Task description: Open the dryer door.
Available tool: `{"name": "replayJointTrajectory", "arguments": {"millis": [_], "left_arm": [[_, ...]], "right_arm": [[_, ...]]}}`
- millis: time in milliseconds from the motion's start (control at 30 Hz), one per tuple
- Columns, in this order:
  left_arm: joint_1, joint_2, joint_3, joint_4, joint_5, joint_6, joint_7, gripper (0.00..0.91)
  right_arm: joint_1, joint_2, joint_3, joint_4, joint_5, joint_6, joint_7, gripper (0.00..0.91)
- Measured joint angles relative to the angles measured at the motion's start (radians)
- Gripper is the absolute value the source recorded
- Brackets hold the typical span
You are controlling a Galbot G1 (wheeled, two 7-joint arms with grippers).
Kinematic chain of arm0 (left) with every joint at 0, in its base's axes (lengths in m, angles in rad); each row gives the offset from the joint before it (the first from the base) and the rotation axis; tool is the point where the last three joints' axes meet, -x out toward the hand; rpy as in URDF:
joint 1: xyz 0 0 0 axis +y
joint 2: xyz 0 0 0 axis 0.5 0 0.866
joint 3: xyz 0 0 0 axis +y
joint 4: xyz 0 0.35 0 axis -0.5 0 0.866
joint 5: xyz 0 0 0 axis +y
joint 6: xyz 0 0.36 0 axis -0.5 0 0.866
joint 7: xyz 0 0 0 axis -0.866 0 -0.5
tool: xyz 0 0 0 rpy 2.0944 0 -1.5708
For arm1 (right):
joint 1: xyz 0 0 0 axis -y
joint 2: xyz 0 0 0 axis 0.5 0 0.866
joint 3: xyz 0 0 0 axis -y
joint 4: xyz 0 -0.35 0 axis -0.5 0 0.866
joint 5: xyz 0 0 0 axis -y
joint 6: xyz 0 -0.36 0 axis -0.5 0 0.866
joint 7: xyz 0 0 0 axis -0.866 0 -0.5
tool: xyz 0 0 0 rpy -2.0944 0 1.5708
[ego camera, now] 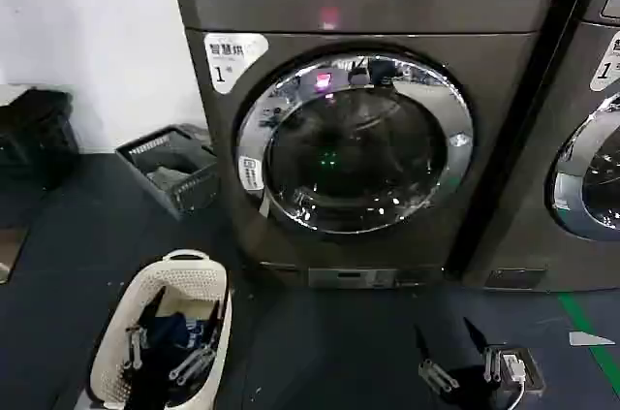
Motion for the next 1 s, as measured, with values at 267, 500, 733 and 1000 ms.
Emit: {"name": "replayJointTrajectory", "arguments": {"millis": [267,500,733,1000], "left_arm": [[-0.001,-0.004,0.027,-0.009,-0.003,0.001,-0.008,0.907],[0.000,-0.004,0.030,-0.007,-0.003,-0.004,-0.010,0.907],[0.000,-0.008,0.035,0.001,0.007,-0.006,-0.019,0.907],[0.000,-0.012,0.027,0.004,-0.007,-0.007,-0.016,0.907]], "right_arm": [[0.064,-0.062,0.047,-0.018,0.090,-0.060,-0.134,0.907],[0.210,-0.215,0.114,-0.087,0.265,-0.116,-0.226,0.907],[0.374,-0.392,0.078,-0.154,0.356,-0.126,-0.284,0.907],[0.569,-0.540,-0.063,-0.238,0.376,-0.108,-0.317,0.907]]}}
